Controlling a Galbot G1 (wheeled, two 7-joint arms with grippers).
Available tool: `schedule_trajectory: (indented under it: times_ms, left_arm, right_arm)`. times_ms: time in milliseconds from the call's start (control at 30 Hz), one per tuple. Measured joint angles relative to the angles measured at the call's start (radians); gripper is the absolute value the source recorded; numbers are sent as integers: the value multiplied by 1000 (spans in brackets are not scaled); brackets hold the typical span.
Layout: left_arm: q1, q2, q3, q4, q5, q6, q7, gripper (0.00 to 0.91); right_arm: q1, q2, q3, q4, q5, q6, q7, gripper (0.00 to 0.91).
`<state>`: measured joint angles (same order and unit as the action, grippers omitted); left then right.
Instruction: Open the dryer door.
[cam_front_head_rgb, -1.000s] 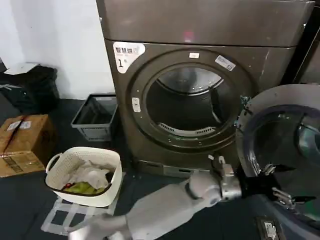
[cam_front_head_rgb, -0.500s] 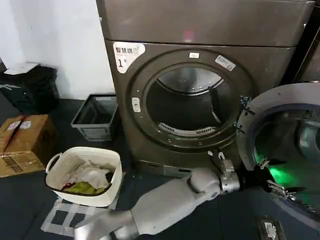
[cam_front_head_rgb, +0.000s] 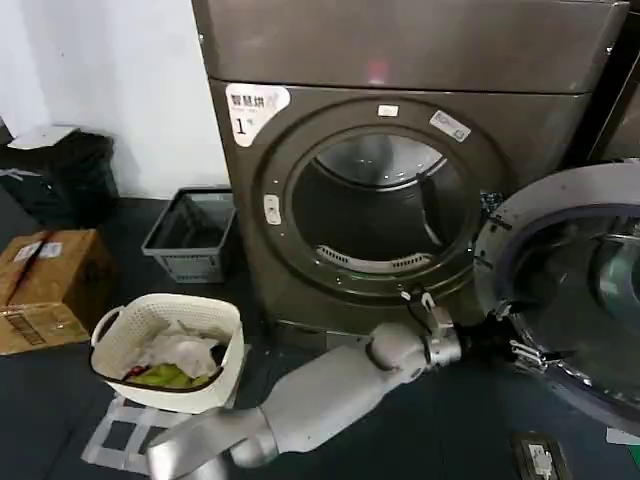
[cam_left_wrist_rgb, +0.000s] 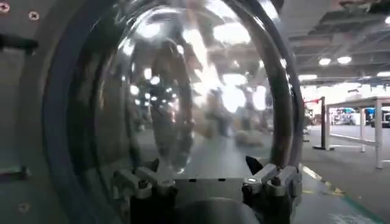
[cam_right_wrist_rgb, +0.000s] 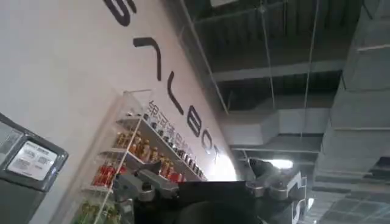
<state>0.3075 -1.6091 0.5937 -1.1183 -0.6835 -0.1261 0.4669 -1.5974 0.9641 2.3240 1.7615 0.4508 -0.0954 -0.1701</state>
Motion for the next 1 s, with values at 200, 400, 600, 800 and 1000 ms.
schedule_trajectory:
  times_ms: [200,400,600,800,1000]
  left_arm:
    - [-7,0,-7,22,2,-2,1,907]
    - [-14,0,-13,30,1,-6,-1,907]
    - [-12,0,-15,30,1,-8,-2,907]
    - [-12,0,-16,18,-3,-8,-2,907]
    - [-9,0,-20,-12,-13,-8,-6,907]
  right_arm:
    - [2,-4,-1,-1,0,0,-7,907]
    - [0,-4,0,-1,0,2,-12,907]
    - [-2,-4,3,-1,1,3,-15,907]
    - [-2,-5,2,1,1,4,-20,907]
    - [-3,-7,5,1,1,5,-15,907]
